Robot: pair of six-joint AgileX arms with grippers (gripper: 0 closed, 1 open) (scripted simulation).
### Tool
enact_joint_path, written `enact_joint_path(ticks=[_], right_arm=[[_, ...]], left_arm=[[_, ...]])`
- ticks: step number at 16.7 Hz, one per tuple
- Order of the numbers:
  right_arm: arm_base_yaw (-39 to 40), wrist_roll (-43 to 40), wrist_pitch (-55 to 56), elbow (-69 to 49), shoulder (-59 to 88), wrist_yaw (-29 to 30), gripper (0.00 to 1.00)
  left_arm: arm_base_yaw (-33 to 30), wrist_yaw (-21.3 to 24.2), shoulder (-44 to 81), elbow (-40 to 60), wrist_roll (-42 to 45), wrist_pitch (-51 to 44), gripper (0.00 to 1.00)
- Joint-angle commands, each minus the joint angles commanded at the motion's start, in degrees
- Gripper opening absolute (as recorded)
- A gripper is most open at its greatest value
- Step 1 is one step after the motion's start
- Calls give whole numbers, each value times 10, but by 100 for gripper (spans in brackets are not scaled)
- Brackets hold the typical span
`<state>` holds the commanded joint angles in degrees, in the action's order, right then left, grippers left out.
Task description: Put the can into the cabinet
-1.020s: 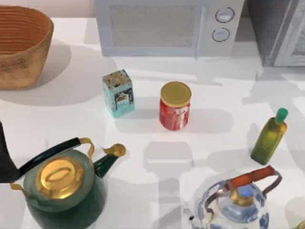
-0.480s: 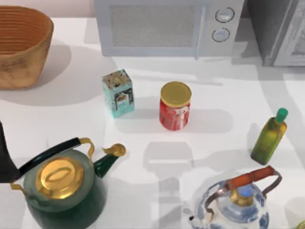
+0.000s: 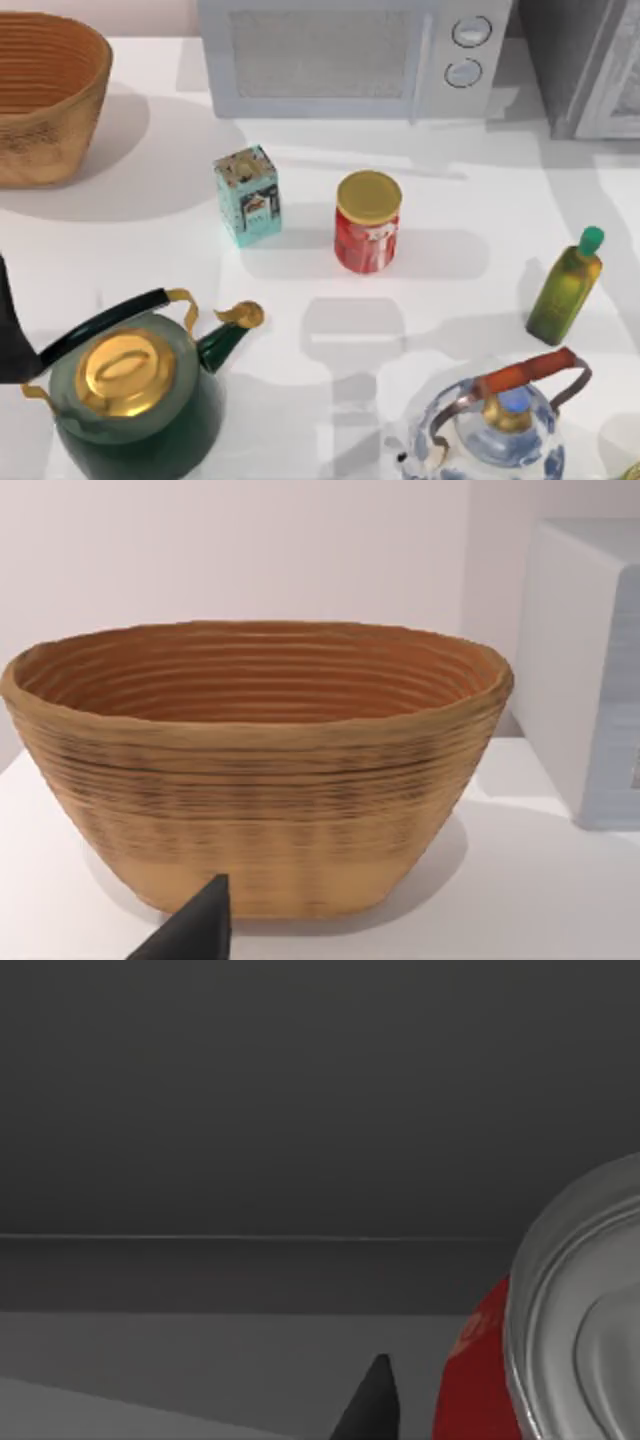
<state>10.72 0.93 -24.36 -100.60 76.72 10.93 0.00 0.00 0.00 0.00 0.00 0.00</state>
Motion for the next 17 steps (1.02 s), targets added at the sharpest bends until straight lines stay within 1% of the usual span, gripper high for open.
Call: enact_joint_path(ticks=[2, 5, 11, 13, 15, 17], right_arm=[[-1, -3, -12, -32, 31, -6, 0], [-3, -6, -39, -126, 111, -19, 0], [-20, -7, -99, -422, 298, -36, 0], [-32, -6, -118, -496, 355, -37, 0], [-42, -3, -133, -546, 399, -39, 0], [-48, 0, -143, -572, 424, -41, 0]], left_arm=[[0, 0, 0, 0, 0, 0, 100], [0, 0, 0, 0, 0, 0, 100], [0, 0, 0, 0, 0, 0, 100], [0, 0, 0, 0, 0, 0, 100], [0, 0, 0, 0, 0, 0, 100], [0, 0, 0, 0, 0, 0, 100]])
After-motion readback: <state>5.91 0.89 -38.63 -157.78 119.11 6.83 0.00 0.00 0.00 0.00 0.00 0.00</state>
